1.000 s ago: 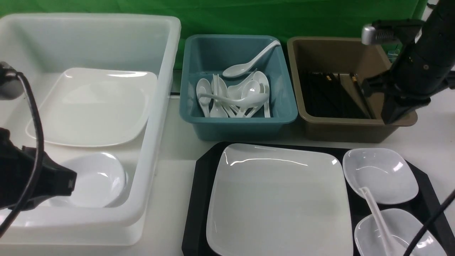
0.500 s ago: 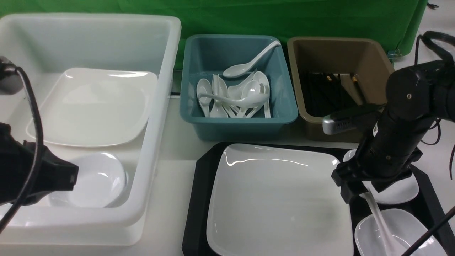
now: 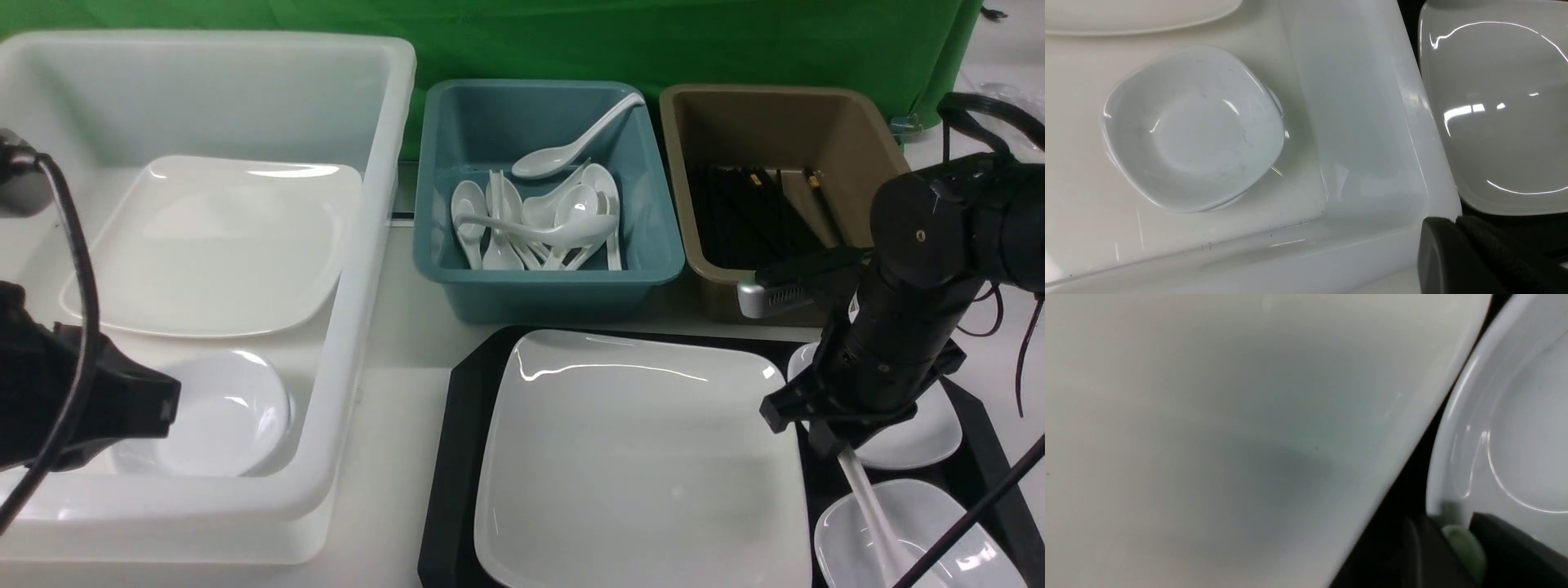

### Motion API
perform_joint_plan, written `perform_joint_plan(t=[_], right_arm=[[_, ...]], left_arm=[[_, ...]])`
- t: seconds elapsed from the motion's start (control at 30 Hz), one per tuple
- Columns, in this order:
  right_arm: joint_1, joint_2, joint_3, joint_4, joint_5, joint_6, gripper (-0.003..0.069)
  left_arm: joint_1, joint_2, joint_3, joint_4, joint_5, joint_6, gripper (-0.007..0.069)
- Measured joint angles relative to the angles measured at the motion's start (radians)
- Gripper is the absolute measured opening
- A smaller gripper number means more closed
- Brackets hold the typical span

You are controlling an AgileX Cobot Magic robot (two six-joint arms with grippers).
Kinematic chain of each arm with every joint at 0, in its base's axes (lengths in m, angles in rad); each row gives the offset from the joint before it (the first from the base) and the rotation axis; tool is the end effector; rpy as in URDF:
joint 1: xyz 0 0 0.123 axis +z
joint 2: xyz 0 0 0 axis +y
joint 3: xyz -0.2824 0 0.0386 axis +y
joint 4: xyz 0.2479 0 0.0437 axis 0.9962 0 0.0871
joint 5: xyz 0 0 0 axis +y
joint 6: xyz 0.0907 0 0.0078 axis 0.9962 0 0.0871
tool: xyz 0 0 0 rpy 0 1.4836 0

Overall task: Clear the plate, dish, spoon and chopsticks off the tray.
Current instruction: Use the right arm to grab a soup spoon from the plate, then use the right arm to put the soup spoon into the small storage box in the middle

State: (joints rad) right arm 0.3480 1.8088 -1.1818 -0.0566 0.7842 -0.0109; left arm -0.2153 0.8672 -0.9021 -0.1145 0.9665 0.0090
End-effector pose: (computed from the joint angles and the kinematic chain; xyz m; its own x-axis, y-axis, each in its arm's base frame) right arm 0.3327 0.1168 0.1901 -0.8933 -0.3782 -0.2428 -0.3776 0.9246 -0.0512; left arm 0.1479 -0.0411 0.3480 -0.7426 0.1051 -0.6615 0.2325 0.9666 -0.1075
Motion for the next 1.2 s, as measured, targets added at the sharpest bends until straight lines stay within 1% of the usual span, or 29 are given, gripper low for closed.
perform_joint_plan(t=[0.17, 0.37, 0.47, 0.5, 0.53, 0.57, 0.6, 0.67, 0.73, 0.77, 0.8, 0.83, 0.87, 0.93, 1.1, 1.17, 1.2], right_arm=[[0.0, -0.001, -0.032, 0.0, 0.028, 0.0, 0.0161], [0.001, -0.066, -0.141, 0.001, 0.02, 0.003, 0.0161], [0.003, -0.11, -0.254, 0.057, -0.13, 0.002, 0.0161], [0.003, -0.111, -0.268, 0.064, -0.154, 0.002, 0.0161], [0.004, -0.111, -0.301, 0.084, -0.221, 0.002, 0.0161], [0.007, -0.102, -0.342, 0.118, -0.323, 0.0, 0.0161], [0.009, -0.1, -0.347, 0.121, -0.337, 0.0, 0.0161], [0.017, -0.062, -0.407, 0.156, -0.506, 0.003, 0.0161], [0.025, -0.019, -0.445, 0.173, -0.61, 0.024, 0.0161], [0.025, -0.008, -0.452, 0.175, -0.629, 0.031, 0.0161], [0.03, 0.035, -0.48, 0.181, -0.694, 0.07, 0.0161], [0.031, 0.041, -0.483, 0.181, -0.7, 0.07, 0.0161], [0.035, 0.084, -0.502, 0.182, -0.74, 0.115, 0.0161], [0.038, 0.145, -0.534, 0.185, -0.791, 0.163, 0.0161], [0.054, 0.228, -0.579, 0.186, -0.819, 0.211, 0.0172], [0.063, 0.256, -0.595, 0.186, -0.817, 0.215, 0.0214], [0.067, 0.269, -0.6, 0.187, -0.812, 0.218, 0.0256]], left_arm=[[0.0, 0.0, 0.0, 0.0, 0.0, 0.0, 0.0008], [0.0, 0.0, 0.0, 0.0, 0.0, 0.0, 0.0008], [0.0, 0.0, 0.0, 0.0, 0.0, 0.003, 0.0008], [0.0, 0.0, 0.0, 0.0, 0.0, 0.003, 0.0008], [0.0, 0.0, 0.0, 0.0, 0.0, 0.003, 0.0008], [0.0, 0.0, 0.0, 0.0, -0.001, 0.003, 0.0008], [0.0, 0.0, 0.0, 0.0, -0.001, 0.003, 0.0008], [0.0, 0.0, 0.0, 0.0, -0.002, 0.003, 0.0008], [0.0, 0.0, 0.0, 0.0, -0.01, 0.003, 0.0008], [0.0, 0.0, 0.0, 0.0, -0.012, 0.003, 0.0008], [0.0, 0.0, 0.0, 0.0, -0.015, 0.003, 0.0008], [0.0, 0.0, 0.0, 0.0, -0.015, 0.003, 0.0008], [0.0, 0.0, 0.0, 0.0, -0.018, 0.003, 0.0008], [0.0, 0.0, 0.0, 0.0, -0.02, 0.003, 0.0008], [0.0, 0.0, 0.0, 0.0, -0.02, 0.003, 0.0008], [0.0, 0.0, 0.0, 0.0, -0.02, 0.003, 0.0008], [0.0, 0.0, 0.0, 0.0, -0.02, 0.003, 0.0008]])
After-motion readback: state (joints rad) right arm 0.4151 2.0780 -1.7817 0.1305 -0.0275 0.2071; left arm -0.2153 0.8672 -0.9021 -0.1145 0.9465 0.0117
